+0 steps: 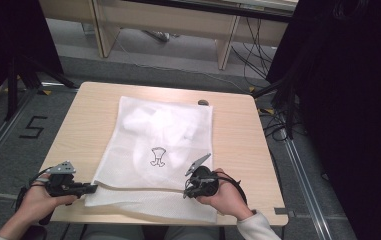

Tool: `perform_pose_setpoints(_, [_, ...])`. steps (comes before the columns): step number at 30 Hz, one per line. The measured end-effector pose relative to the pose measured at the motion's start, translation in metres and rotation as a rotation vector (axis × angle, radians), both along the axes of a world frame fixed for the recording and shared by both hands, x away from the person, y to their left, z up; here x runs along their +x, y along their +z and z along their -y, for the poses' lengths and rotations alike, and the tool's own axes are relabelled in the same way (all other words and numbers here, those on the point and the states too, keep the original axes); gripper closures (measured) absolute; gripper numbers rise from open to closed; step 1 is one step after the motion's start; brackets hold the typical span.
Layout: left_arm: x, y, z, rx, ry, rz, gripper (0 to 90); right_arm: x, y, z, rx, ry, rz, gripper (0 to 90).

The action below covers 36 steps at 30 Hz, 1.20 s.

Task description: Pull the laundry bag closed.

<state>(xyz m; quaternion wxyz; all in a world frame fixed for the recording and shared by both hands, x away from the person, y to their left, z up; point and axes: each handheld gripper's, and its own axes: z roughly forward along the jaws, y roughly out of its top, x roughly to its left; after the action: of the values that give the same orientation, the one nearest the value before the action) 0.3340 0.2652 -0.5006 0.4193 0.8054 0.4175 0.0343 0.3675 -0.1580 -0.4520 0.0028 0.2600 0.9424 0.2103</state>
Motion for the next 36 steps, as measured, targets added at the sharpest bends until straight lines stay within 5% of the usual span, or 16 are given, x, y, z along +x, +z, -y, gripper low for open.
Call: perform_pose_setpoints(36, [0.001,0.001,-0.001,-0.016,0.01,0.018,84.4,-0.002,-0.004,0.022,-0.052,-0.028,-0.022,82.5])
